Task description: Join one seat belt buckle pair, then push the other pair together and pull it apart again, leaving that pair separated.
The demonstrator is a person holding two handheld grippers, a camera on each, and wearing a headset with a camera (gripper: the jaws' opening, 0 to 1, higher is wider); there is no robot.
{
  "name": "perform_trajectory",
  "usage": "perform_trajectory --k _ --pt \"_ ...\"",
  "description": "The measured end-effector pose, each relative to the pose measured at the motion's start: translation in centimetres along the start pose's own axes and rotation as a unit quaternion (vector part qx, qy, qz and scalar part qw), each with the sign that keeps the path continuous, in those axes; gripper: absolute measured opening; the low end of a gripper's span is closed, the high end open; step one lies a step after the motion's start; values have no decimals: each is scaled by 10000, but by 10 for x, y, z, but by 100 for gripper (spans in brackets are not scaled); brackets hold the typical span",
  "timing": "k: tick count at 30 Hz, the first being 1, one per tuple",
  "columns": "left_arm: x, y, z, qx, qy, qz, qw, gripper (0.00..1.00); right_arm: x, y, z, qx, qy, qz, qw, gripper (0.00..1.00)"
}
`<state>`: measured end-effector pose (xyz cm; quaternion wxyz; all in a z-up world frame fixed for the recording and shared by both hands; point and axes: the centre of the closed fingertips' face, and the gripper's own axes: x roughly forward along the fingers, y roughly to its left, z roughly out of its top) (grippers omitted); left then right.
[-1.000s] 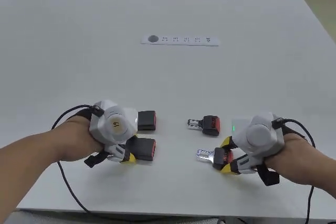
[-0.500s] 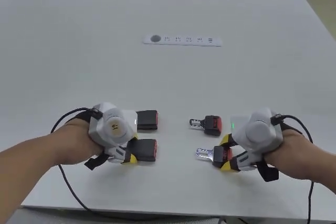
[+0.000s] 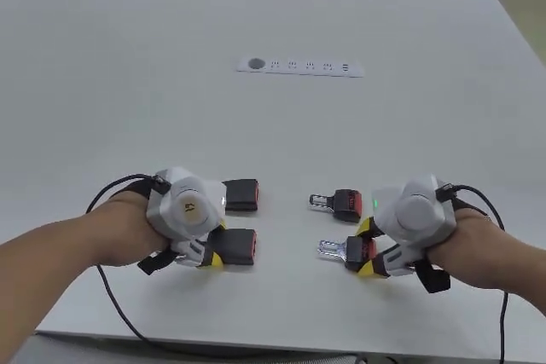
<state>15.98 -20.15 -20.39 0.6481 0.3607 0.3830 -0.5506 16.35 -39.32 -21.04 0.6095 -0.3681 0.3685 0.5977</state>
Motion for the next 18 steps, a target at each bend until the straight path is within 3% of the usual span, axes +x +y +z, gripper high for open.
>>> perform_trajectory --k 9,18 --pt "2 3 -4 -67 7 -15 10000 33 6 5 13 124 -11 -71 9999 32" --pt "2 3 -5 -81 -14 6 10000 33 19 9 41 217 -290 -104 9993 32"
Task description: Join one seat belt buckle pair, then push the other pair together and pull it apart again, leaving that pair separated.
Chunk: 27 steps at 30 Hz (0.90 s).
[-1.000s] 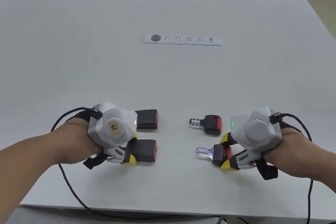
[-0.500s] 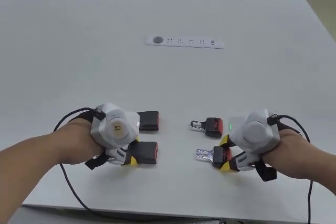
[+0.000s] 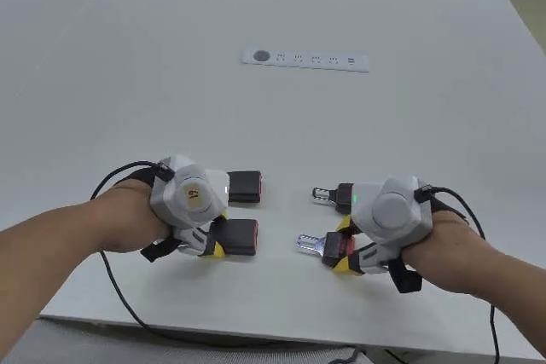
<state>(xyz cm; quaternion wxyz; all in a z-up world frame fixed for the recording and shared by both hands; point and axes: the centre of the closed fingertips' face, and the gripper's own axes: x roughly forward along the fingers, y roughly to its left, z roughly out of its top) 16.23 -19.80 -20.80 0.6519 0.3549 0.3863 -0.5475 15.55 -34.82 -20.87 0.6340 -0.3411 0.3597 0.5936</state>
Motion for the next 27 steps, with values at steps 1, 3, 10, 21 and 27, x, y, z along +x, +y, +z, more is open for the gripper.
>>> perform_trajectory --k 1,3,10,21,27 --pt "0 0 0 3 0 2 10000 33 3 1 6 23 -27 -2 10000 32" --pt "0 0 0 1 -20 -2 10000 33 7 2 15 24 -59 -1 10000 32" --pt "0 -1 0 -34 22 -5 10000 33 20 1 34 -106 -125 51 9999 32" --pt "0 -1 0 50 126 -49 9999 33 28 4 50 -430 3 142 9990 32" --pt "1 0 -1 156 169 -64 9997 33 28 4 54 -524 -27 143 9985 32"
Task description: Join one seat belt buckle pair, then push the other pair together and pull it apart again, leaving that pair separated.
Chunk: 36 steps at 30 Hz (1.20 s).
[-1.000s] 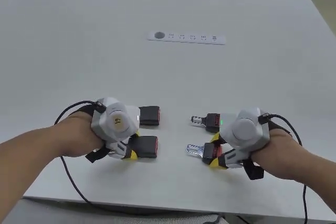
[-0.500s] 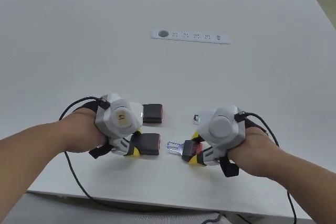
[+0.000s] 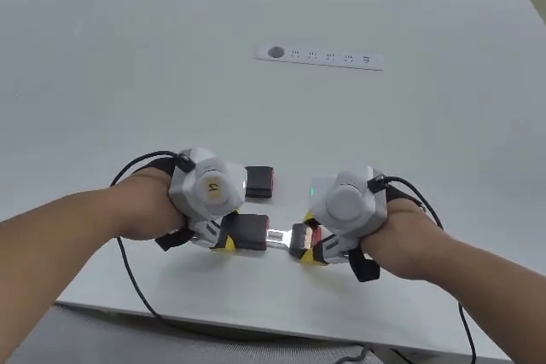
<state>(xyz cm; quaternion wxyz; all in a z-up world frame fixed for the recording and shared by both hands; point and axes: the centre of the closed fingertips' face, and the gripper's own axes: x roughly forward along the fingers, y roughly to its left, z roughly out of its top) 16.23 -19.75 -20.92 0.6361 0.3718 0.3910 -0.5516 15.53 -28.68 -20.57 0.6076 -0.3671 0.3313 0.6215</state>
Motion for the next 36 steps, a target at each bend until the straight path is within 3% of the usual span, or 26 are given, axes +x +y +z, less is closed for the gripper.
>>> perform_trajectory --k 6,12,17,36 --pt "0 0 1 135 -39 -9 9999 33 5 -4 6 -112 -147 19 9998 31" --pt "-1 -2 3 103 -122 -28 9999 32 6 -6 8 20 -315 44 9995 30" --pt "-3 -2 5 152 -352 -109 9992 32 8 -7 9 103 -375 102 9992 30" --pt "1 0 4 313 -273 -209 9989 31 14 -5 23 154 -412 122 9990 28"
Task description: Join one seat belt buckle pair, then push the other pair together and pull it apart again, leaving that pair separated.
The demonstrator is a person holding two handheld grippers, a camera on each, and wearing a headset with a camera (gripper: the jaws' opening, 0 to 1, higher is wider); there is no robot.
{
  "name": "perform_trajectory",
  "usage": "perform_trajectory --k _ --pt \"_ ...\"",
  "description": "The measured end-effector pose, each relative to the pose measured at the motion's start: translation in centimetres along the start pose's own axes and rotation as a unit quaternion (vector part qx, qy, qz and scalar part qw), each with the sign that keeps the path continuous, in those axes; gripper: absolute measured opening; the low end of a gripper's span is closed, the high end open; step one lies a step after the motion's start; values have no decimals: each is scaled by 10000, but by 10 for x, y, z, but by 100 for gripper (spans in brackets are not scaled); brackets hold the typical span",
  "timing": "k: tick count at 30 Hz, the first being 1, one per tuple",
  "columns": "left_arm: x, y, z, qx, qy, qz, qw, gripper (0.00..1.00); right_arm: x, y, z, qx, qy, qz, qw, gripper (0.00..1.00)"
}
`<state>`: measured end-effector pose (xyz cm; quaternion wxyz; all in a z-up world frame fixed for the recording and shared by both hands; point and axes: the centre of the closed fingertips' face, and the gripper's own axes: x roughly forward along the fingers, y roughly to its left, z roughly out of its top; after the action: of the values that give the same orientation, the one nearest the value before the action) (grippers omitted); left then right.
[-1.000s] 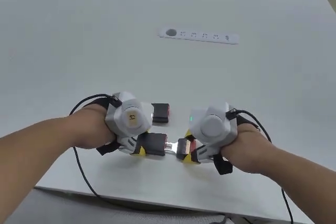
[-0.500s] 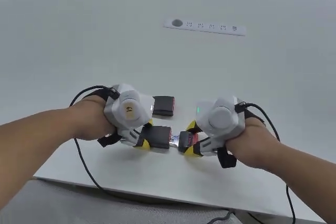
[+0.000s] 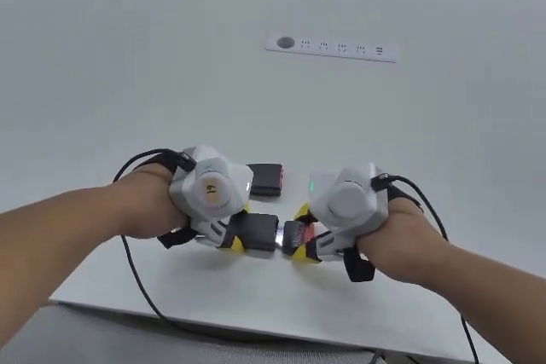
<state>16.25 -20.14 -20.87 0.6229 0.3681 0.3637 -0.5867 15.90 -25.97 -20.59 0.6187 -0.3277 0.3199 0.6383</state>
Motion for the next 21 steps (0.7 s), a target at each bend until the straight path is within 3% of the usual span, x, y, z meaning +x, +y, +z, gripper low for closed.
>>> perform_trajectory --k 4,5,6,16,21 --pt "1 0 0 -7 35 10 10000 31 3 -2 1 24 17 25 10000 28" --pt "0 2 -1 -59 71 25 10000 31 2 2 -6 210 188 35 9996 28" --pt "0 1 -2 -7 65 5 10000 31 5 1 -4 60 104 4 9999 28" --pt "-2 -4 0 -28 80 -11 10000 31 9 1 -2 36 177 -25 9998 29" --pt "-3 -3 -3 -154 -77 40 9998 31 7 0 -2 -83 224 -57 9997 29"
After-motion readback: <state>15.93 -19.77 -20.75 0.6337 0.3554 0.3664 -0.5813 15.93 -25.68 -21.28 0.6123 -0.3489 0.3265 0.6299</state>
